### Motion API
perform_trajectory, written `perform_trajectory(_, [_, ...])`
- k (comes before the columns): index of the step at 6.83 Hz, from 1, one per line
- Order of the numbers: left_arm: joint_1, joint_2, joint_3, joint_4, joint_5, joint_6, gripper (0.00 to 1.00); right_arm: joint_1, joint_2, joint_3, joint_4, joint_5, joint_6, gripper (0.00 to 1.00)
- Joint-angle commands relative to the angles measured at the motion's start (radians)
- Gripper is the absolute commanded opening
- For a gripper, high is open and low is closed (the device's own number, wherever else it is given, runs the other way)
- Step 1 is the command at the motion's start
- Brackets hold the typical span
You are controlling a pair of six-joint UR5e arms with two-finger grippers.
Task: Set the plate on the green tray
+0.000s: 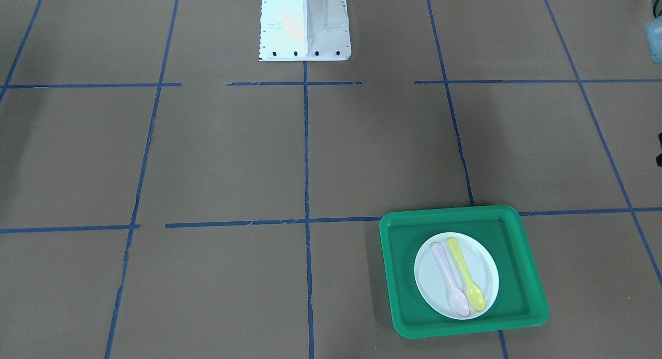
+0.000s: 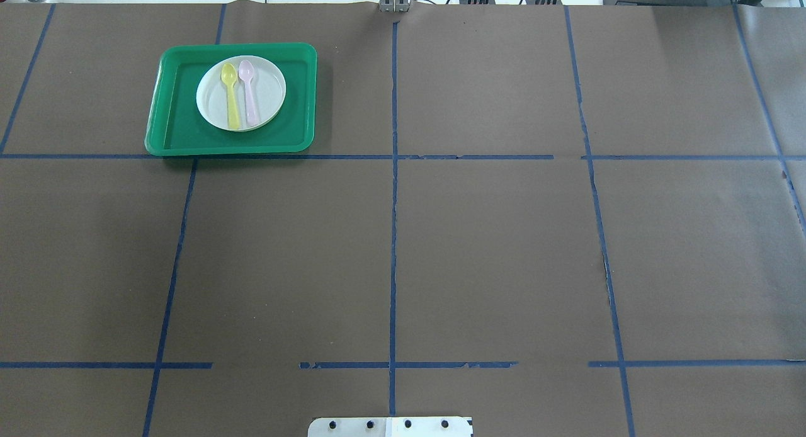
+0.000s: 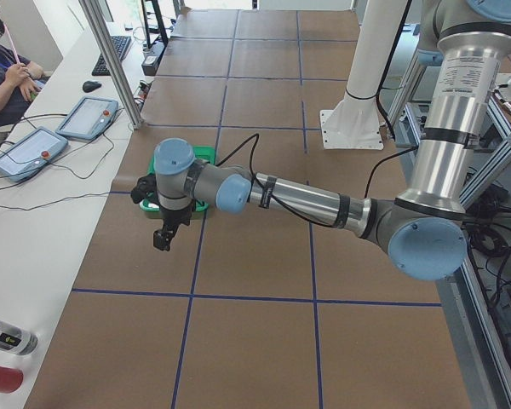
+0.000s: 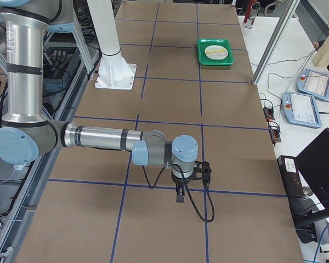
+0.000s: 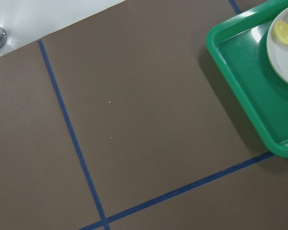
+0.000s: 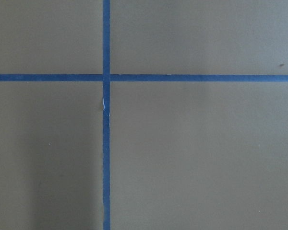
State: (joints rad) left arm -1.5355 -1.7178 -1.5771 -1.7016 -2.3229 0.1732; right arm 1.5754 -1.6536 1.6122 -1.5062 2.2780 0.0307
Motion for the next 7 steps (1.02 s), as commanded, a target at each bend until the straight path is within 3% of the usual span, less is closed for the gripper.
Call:
perform_trajectory(1, [-0.072,0.158,0.036,0.003,-0.087,0.058,1.0,0.0,0.0,0.0,0.0,0.0,0.0,1.0])
perform_trajectory(5, [-0.083,0.254,0.014,0.008,-0.035,-0.017,1.0,0.0,0.0,0.0,0.0,0.0,0.0,1.0])
perform_trajectory(7, [-0.087,0.238,-0.052,0.138,-0.032,-0.02,1.0,0.0,0.0,0.0,0.0,0.0,0.0,1.0])
